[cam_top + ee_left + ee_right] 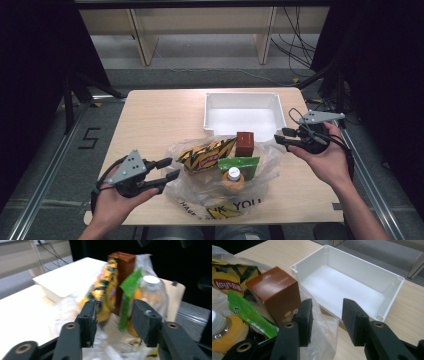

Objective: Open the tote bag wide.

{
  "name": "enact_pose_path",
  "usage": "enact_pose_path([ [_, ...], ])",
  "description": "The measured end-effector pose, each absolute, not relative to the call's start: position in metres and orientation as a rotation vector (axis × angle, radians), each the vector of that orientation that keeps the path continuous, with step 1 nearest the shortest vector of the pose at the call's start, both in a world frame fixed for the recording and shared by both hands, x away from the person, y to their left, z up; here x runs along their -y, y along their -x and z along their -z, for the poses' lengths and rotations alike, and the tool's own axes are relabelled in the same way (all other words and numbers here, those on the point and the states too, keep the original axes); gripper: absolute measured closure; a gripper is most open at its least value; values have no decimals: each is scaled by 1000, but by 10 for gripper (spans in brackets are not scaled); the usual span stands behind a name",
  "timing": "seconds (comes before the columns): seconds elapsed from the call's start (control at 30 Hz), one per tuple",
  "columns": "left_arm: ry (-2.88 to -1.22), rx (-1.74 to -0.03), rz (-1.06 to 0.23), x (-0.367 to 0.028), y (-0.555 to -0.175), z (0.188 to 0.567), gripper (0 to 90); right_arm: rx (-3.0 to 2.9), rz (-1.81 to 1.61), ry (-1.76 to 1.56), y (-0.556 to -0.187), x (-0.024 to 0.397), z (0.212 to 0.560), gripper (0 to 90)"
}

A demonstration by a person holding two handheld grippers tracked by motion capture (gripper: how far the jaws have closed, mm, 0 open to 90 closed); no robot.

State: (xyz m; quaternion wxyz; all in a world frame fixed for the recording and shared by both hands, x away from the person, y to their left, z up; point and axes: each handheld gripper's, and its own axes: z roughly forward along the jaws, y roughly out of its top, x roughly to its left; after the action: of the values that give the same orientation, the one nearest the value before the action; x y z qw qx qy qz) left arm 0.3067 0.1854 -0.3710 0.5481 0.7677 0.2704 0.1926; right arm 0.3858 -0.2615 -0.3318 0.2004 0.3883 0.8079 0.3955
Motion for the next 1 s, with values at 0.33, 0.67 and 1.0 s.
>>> enact_pose_path([
  [0.33, -1946, -674, -460, -188, -332, 401, 458, -2280, -1168, -1017, -397, 242, 323, 554],
  [0.67, -2102, -716, -362, -179, -356, 447, 679, -2282, -1174, -987, -396, 234, 321, 541],
  [1.0, -2141, -820, -280, -176, -363, 476, 595, -2324, -1263, -843, -398, 212, 312, 545],
])
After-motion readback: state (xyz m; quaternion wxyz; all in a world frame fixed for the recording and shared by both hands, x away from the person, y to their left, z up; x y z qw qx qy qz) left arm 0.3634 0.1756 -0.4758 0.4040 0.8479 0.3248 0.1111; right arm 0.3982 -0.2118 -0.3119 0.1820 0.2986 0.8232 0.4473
